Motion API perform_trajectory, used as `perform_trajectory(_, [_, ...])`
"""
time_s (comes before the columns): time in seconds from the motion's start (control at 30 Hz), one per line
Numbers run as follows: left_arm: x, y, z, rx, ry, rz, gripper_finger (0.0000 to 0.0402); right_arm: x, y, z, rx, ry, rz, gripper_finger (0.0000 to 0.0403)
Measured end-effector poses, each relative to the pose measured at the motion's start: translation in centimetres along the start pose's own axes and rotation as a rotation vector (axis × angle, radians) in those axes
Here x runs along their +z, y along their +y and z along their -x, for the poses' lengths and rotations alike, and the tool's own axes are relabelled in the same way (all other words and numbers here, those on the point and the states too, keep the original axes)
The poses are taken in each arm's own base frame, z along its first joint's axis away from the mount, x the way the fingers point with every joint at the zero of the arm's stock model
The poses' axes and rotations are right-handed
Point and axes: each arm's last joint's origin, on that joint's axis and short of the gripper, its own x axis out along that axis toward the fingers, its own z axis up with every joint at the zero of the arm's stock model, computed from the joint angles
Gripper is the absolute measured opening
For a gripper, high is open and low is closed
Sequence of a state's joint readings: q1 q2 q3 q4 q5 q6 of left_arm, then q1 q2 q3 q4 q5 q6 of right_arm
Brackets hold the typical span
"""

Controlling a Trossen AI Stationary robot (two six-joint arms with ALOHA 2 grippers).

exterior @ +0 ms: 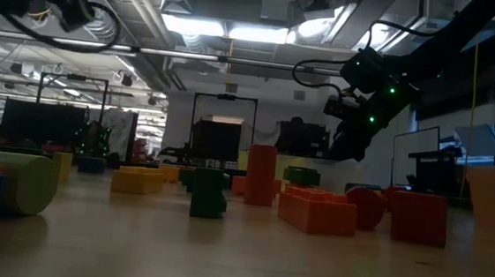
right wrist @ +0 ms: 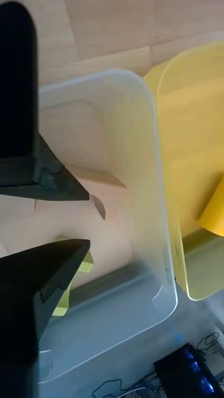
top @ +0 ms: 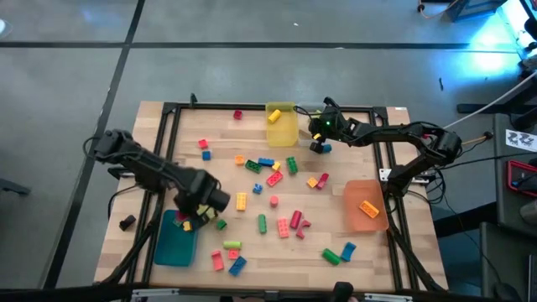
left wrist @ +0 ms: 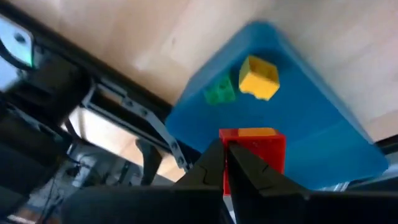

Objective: Sort blocks by size
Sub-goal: Put the red square game piece into the blue bin, then put the green rectangular game piece into the orange bin

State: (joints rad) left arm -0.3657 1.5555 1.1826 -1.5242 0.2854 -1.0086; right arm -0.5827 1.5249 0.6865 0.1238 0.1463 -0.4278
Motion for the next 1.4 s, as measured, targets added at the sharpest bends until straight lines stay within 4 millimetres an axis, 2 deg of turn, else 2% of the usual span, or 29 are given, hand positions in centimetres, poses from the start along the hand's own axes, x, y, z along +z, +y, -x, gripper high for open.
perform_trajectory(0.17, [-1.6, -1.3, -0.7, -0.001, -0.038, -0.007, 0.0002, 0.0, 0.0, 0.0, 0.0, 0.0, 0.0, 0.0112])
perform_trajectory(0.3, [-2.2, -2.4, -1.0, -0.037, -0.11, -0.014, 0.0017, 0.0, 0.0, 0.0, 0.0, 0.001, 0.0, 0.012])
perform_trajectory(0.53, [-2.5, -2.7, -1.1, -0.05, -0.118, 0.041, 0.0082, 0.0, 0.0, 0.0, -0.001, 0.0, -0.013, 0.0196])
perform_trajectory(0.73, [-2.3, -2.8, -1.1, -0.059, -0.127, -0.053, 0.0112, 0.3, -0.2, 0.4, -0.008, -0.015, -0.015, 0.0243])
perform_trajectory(0.97, [-2.3, -2.9, -0.3, -0.065, -0.163, -0.098, 0.0112, 3.2, -1.7, 1.6, 0.002, -0.001, -0.017, 0.025])
perform_trajectory(1.13, [-1.7, -3.1, 1.5, -0.059, -0.346, -0.132, 0.0098, 6.1, -2.9, 2.9, 0.106, -0.007, -0.124, 0.025])
perform_trajectory(1.27, [-0.2, -3.1, 2.6, -0.025, -0.53, -0.236, 0.0089, 8.0, -3.5, 4.4, 0.274, 0.001, -0.231, 0.025])
perform_trajectory(1.4, [2.5, -2.4, 3.3, 0.001, -0.631, -0.334, 0.0086, 9.1, -3.2, 5.7, 0.48, 0.032, -0.343, 0.025])
